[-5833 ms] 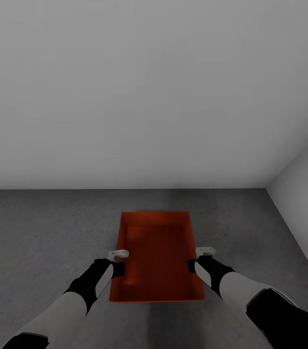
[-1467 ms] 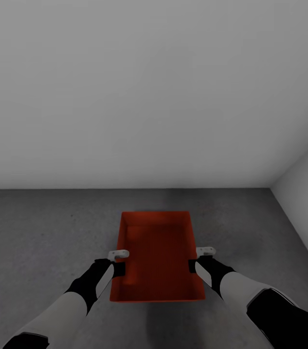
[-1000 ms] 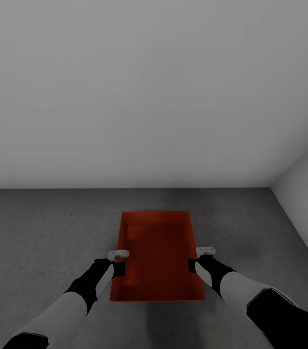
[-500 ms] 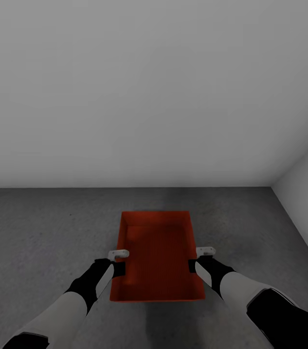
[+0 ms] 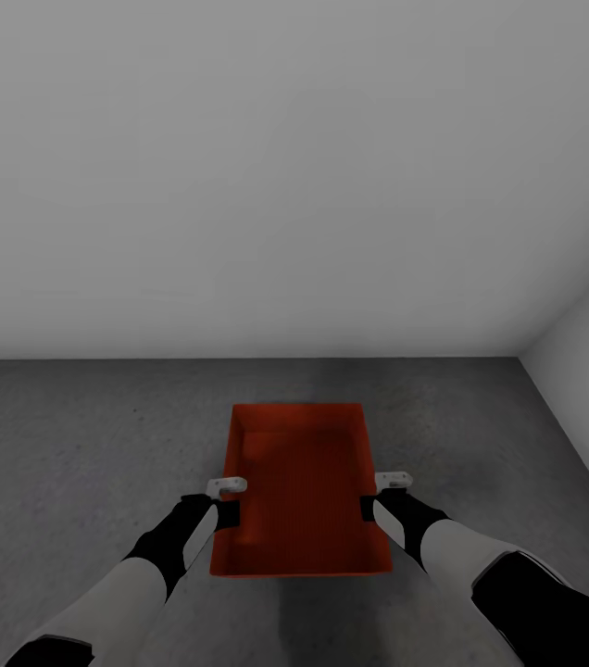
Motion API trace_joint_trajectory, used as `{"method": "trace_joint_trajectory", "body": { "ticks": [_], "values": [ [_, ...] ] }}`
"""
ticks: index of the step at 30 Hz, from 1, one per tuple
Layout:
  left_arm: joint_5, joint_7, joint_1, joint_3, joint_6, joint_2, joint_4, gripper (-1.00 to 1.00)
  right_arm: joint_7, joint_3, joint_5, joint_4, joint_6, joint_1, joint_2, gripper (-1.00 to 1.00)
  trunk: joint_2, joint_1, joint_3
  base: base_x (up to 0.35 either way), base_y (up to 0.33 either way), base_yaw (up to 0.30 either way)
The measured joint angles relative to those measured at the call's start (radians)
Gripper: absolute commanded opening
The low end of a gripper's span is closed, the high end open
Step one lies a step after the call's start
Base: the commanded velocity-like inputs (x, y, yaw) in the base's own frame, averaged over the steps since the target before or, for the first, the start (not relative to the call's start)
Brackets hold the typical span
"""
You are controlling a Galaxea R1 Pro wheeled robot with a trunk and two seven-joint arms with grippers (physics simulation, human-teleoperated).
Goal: Move the two storage containers from the living room to the garage. In the garage, place one container on the floor and stack the other container on top of it (either order is fine).
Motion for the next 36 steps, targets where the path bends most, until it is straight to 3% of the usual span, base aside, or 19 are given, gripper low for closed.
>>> {"method": "trace_joint_trajectory", "body": {
  "ticks": [12, 13, 14, 15, 16, 36],
  "values": [
    [-0.002, 0.004, 0.000, 0.002, 0.000, -0.003, 0.000, -1.00, 0.004, -0.001, 0.002, 0.000, 0.000, 0.000, -0.003, -1.00, 0.000, 0.000, 0.000, 0.000, 0.000, 0.000],
    [-0.002, 0.004, 0.000, 0.002, 0.000, -0.003, 0.000, 1.00, 0.004, -0.001, 0.002, 0.000, 0.000, 0.000, -0.003, 1.00, 0.000, 0.000, 0.000, 0.000, 0.000, 0.000],
    [0.003, 0.039, 0.000, 0.024, 0.002, -0.001, 0.003, 1.00, 0.006, -0.039, 0.019, -0.004, -0.001, 0.000, -0.010, 1.00, 0.000, 0.000, 0.000, 0.000, 0.000, 0.000],
    [-0.022, 0.048, 0.000, 0.026, 0.007, 0.001, 0.004, 1.00, -0.003, -0.030, 0.035, -0.002, 0.001, 0.000, -0.012, 1.00, 0.000, 0.000, 0.000, 0.000, 0.000, 0.000],
    [-0.024, 0.050, 0.000, 0.027, 0.008, 0.001, 0.005, 1.00, -0.005, -0.029, 0.036, -0.002, 0.001, 0.000, -0.013, 1.00, 0.000, 0.000, 0.000, 0.000, 0.000, 0.000],
    [-0.023, 0.048, 0.000, 0.025, 0.006, 0.001, 0.003, 1.00, -0.007, -0.029, 0.036, -0.002, 0.000, 0.000, -0.013, 1.00, 0.000, 0.000, 0.000, 0.000, 0.000, 0.000]
  ]
}}
